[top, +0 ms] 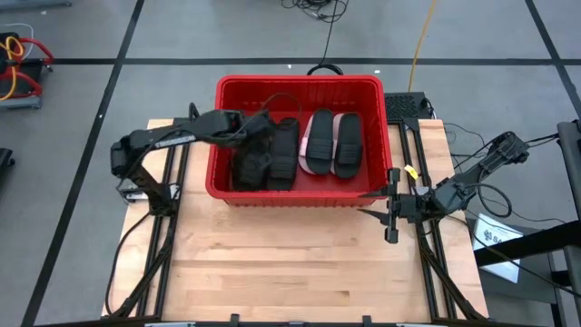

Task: Pick and place slides into bin
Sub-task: Put the black slide into the red bin

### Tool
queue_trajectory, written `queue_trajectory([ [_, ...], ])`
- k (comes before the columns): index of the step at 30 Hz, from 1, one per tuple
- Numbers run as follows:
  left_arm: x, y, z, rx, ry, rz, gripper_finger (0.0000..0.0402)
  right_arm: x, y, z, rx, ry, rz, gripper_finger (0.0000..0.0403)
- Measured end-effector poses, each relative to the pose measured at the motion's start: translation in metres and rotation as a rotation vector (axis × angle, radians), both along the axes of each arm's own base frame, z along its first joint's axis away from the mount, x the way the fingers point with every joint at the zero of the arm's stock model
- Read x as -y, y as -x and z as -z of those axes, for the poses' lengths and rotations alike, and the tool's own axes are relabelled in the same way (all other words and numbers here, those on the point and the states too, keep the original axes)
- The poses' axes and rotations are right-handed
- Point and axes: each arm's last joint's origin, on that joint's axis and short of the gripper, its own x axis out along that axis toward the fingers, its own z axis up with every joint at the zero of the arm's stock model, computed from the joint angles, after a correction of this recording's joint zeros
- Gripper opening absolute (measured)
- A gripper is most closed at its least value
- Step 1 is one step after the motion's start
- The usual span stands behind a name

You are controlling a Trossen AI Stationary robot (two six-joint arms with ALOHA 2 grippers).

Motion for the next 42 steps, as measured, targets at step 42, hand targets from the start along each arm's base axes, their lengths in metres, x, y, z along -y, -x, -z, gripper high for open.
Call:
queue_trajectory([
  [42,-0.09,0.0,0.062,-0.202,0.074,-0.181,0.0127,0.002,0.001,-0.001,0.002,0.016,0.053,0.013],
])
